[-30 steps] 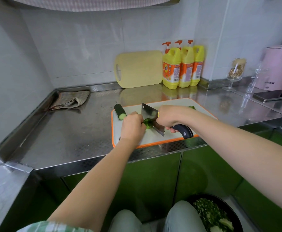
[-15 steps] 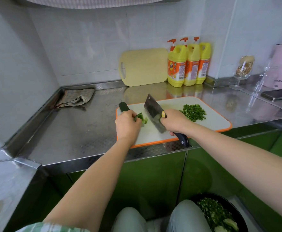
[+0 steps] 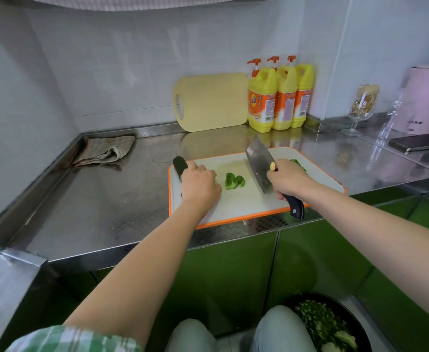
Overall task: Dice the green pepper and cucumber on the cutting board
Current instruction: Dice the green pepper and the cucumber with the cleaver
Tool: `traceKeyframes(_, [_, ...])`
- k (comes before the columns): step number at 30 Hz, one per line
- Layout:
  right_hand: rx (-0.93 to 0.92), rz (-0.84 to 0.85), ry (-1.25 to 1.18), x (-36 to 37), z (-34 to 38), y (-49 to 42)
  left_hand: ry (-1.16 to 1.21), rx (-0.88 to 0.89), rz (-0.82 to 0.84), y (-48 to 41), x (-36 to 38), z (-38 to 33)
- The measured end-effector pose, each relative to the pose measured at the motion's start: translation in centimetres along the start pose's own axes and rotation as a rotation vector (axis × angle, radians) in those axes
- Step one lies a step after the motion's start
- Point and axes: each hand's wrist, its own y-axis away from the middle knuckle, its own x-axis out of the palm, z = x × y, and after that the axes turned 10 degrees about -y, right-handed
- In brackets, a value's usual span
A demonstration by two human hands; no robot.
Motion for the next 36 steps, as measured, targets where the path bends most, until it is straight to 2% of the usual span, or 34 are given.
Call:
traceKeyframes(3, [0.028, 0.059, 0.092, -0.3, -0.2, 0.0, -0.105, 0.007, 0.054, -0.6, 0.4, -0.9])
traceKeyframes(9, [0.084, 0.158, 0.216, -0.7, 0.1, -0.2, 0.135, -0.074, 0.004, -1.3, 0.9, -0.8])
traceKeyframes(12, [0.084, 0.168, 0.266, -0.4, 0.7, -0.1, 0.124, -0.083, -0.023, -1.2, 1.1, -0.6])
traceKeyframes(16, [0.072, 0.157, 0.273, -0.1, 1.1, 0.1, 0.172, -0.003, -0.065, -1.4, 0.7, -1.0])
traceKeyframes(19, [0.063, 0.148, 0.262, 0.0, 1.0, 0.1, 0.227, 0.072, 0.008, -1.9, 0.8, -1.8])
traceKeyframes(24, [0.051, 0.148, 0.268, -0.4, 0.9, 0.3, 0.33, -0.006, -0.062, -1.5, 1.0, -2.1])
traceKeyframes(27, [-0.022, 0.148, 0.206, -1.4, 1.8, 0.6, 0.37, -0.062, -0.095, -1.0, 0.9, -1.8])
traceKeyframes(30, [-0.076, 0.175, 0.171, -2.1, 3.3, 1.5, 0.401, -0.108, -0.069, -1.0, 1.1, -1.5])
traceKeyframes(36, [-0.047, 0.273, 0.248, -1.5, 4.3, 2.8, 0.395, -0.136, -0.066, -1.2, 1.3, -1.8])
